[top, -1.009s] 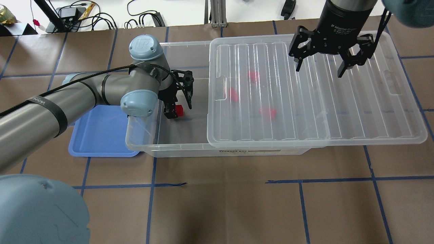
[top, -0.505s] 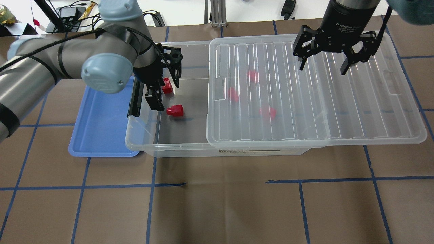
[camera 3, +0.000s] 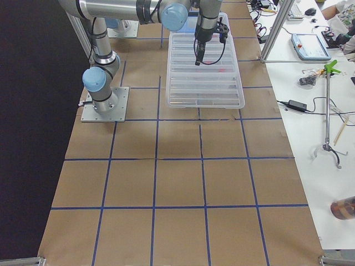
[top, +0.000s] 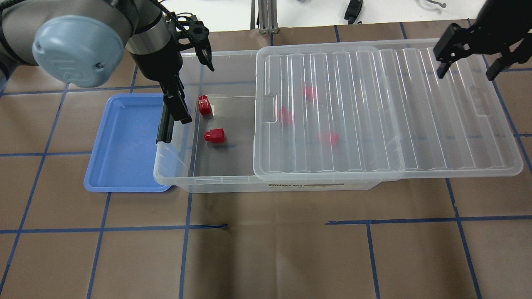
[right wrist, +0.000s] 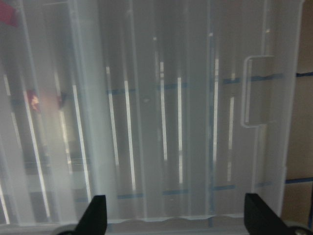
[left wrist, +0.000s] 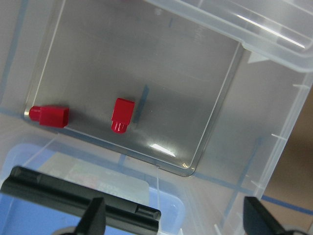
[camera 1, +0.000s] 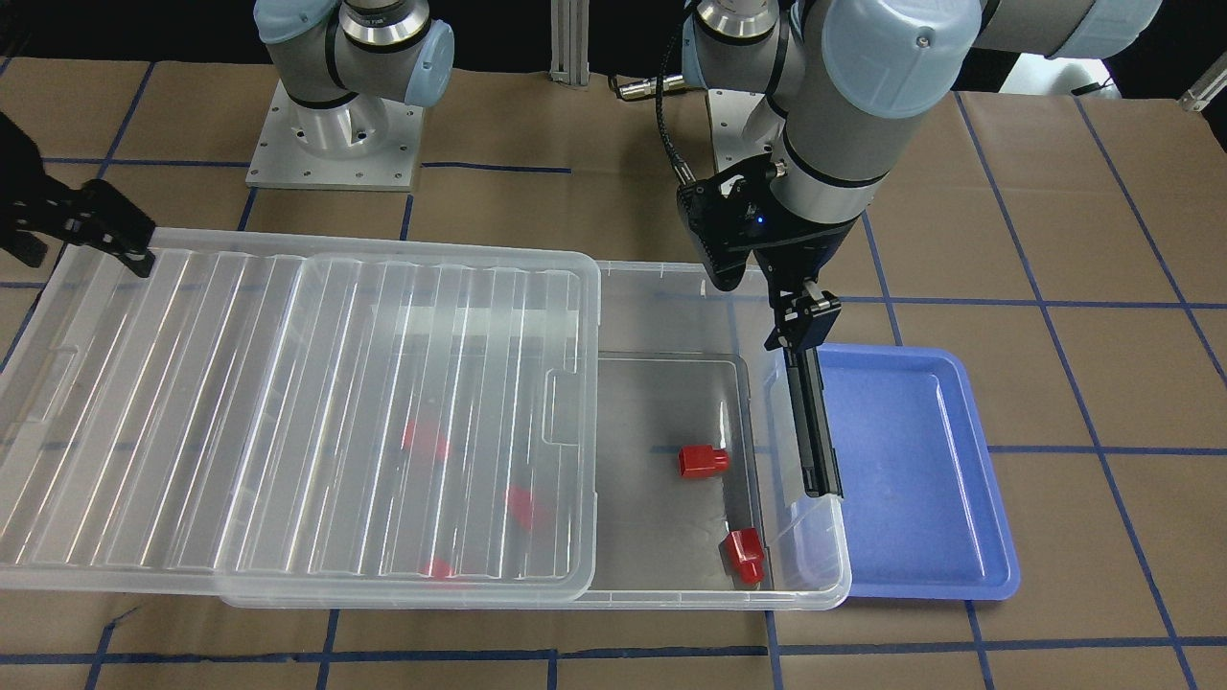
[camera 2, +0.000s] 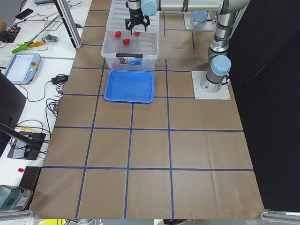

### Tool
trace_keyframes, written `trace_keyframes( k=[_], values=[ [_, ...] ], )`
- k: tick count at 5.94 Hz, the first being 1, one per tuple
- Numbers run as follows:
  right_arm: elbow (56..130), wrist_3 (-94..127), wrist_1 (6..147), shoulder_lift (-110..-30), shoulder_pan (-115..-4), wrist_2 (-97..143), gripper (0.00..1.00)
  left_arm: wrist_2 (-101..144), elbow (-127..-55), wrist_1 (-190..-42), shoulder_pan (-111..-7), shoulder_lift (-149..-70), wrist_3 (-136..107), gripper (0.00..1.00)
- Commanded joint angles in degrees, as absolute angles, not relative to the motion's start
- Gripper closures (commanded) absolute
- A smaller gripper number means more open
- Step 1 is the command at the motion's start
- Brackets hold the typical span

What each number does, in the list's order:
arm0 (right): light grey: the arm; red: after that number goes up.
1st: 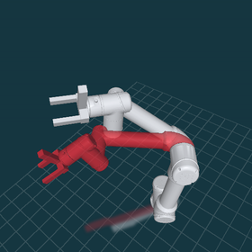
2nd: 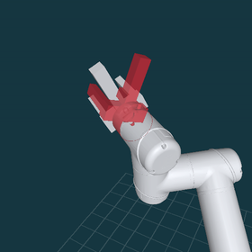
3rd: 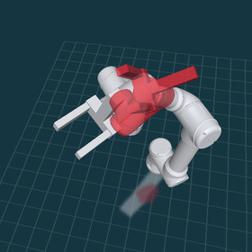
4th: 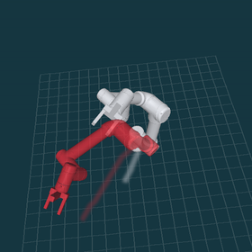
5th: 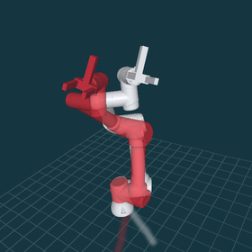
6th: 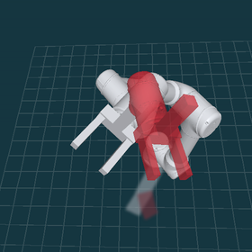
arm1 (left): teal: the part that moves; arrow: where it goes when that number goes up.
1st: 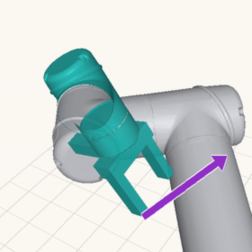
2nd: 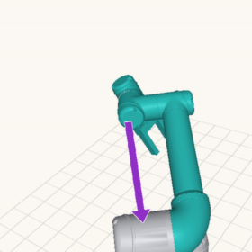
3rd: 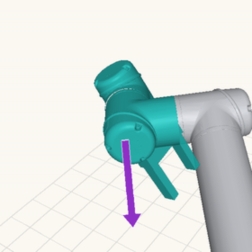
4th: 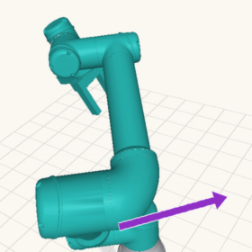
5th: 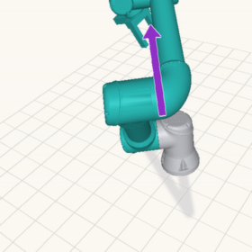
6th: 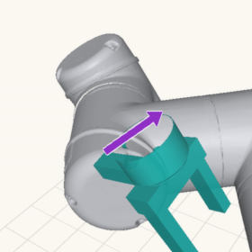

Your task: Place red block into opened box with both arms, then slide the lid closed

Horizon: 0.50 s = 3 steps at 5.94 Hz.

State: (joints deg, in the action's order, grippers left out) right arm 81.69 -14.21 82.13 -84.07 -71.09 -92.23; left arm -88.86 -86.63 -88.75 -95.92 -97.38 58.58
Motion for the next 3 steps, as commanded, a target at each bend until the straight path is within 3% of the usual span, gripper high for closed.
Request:
trace_keyframes(
  k=[1,3],
  values=[
    [82.6,-28.1,88.9,-80.4,-60.5,-96.7,0.00,-89.1,-87.4,-86.7,-95.7,-93.1,34.7,0.02],
    [88.3,-34.1,100.6,-76.0,-53.3,-97.1,0.00,-91.6,-85.4,-87.0,-95.7,-92.2,8.8,0.02]
  ],
)
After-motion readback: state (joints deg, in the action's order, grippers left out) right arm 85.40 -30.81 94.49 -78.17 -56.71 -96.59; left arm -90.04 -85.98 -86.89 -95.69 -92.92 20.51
